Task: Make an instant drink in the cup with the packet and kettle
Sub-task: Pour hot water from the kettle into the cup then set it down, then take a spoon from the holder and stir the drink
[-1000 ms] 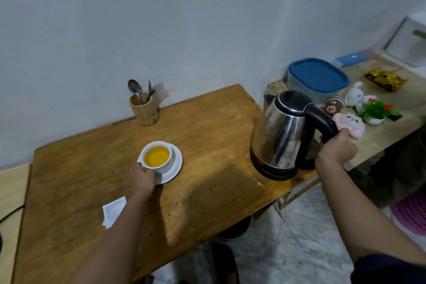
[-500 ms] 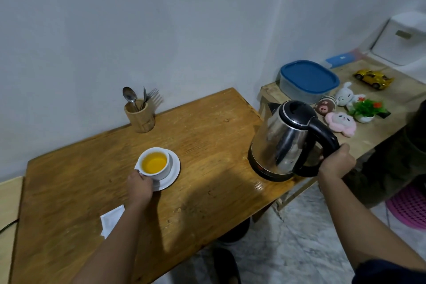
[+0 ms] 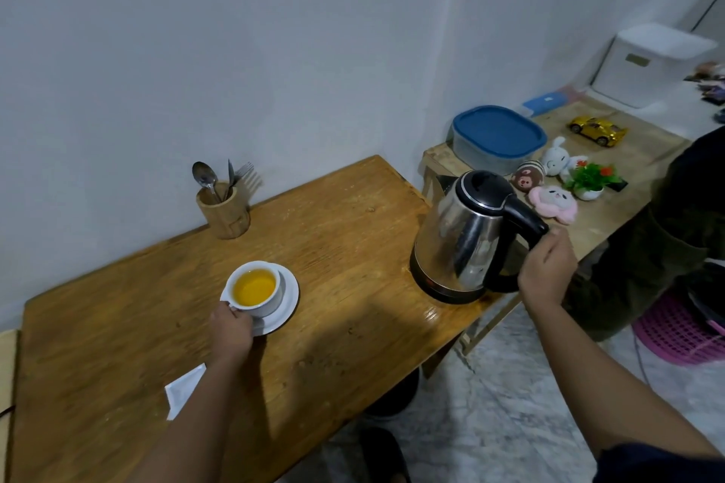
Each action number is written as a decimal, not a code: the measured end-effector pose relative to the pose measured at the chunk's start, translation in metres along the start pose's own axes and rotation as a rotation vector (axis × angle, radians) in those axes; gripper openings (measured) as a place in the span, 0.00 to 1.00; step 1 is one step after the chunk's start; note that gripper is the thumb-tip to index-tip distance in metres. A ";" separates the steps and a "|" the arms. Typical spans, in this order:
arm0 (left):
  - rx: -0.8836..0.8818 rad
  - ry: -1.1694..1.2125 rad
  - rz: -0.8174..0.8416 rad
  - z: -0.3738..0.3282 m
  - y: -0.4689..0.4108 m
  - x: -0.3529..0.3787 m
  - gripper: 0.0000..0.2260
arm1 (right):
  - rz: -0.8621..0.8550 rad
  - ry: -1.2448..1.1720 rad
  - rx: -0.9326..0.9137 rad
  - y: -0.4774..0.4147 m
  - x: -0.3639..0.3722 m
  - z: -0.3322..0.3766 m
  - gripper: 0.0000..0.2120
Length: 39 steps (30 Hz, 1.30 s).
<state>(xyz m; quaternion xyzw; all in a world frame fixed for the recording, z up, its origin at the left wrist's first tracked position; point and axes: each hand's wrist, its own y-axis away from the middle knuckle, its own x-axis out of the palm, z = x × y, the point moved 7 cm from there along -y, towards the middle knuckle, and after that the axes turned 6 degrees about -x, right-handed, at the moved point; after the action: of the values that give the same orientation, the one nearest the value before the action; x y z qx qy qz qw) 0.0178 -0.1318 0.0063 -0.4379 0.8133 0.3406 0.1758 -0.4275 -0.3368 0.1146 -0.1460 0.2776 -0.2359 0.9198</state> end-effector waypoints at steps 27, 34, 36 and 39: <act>-0.011 0.128 0.107 0.013 -0.012 -0.010 0.13 | 1.255 -0.248 -0.388 0.175 0.341 0.260 0.11; -0.022 0.158 0.085 0.027 -0.021 -0.003 0.13 | 1.293 -0.134 -0.363 0.200 0.434 0.281 0.10; -0.017 0.174 0.072 0.030 -0.021 -0.003 0.13 | 1.300 -0.099 -0.344 0.204 0.452 0.279 0.09; 0.002 0.184 0.073 0.030 -0.020 -0.002 0.13 | 1.298 0.017 -0.407 0.204 0.467 0.278 0.08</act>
<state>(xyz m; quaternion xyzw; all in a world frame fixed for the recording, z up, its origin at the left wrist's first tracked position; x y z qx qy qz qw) 0.0349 -0.1172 -0.0215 -0.4370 0.8418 0.3042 0.0883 0.1484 -0.3664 0.0505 -0.1182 0.3551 0.4198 0.8268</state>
